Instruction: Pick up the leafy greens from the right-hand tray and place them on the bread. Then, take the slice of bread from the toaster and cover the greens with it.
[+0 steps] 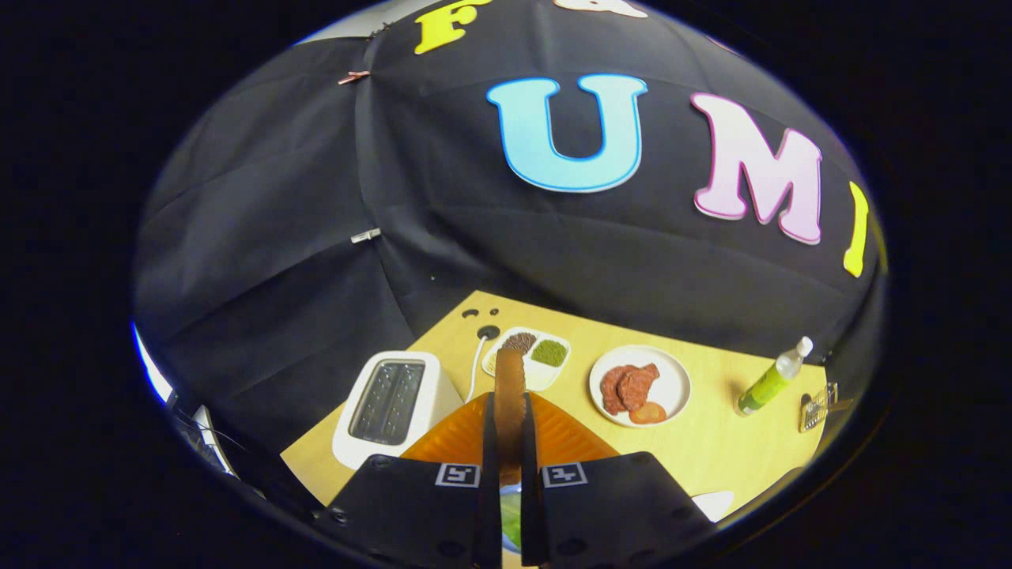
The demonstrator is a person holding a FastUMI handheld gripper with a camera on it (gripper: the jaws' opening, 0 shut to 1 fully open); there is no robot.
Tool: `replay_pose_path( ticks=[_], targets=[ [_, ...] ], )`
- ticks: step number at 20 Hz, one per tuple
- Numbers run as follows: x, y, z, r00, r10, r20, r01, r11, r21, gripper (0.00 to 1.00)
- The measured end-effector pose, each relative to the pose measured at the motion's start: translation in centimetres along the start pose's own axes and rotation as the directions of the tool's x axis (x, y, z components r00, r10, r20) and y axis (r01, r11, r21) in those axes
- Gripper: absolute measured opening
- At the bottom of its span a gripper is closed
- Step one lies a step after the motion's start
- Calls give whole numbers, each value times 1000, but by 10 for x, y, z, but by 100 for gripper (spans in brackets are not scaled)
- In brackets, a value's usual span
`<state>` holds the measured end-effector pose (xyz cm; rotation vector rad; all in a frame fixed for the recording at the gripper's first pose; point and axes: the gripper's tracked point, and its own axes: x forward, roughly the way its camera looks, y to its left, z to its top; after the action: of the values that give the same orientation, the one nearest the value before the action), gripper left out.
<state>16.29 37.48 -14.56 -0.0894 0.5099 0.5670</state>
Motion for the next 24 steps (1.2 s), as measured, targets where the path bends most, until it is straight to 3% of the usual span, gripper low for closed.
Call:
replay_pose_path(
  ticks=[11, 18, 20, 24],
  targets=[
    [8, -31, -120, 985, 83, -148, -53, 979, 196, 14],
    [13, -59, -168, 975, 69, -210, -13, 967, 256, 14],
    [13, -70, -171, 976, 37, -214, 20, 966, 258, 17],
    [8, -91, -192, 961, -25, -274, 91, 969, 230, 35]
  ],
)
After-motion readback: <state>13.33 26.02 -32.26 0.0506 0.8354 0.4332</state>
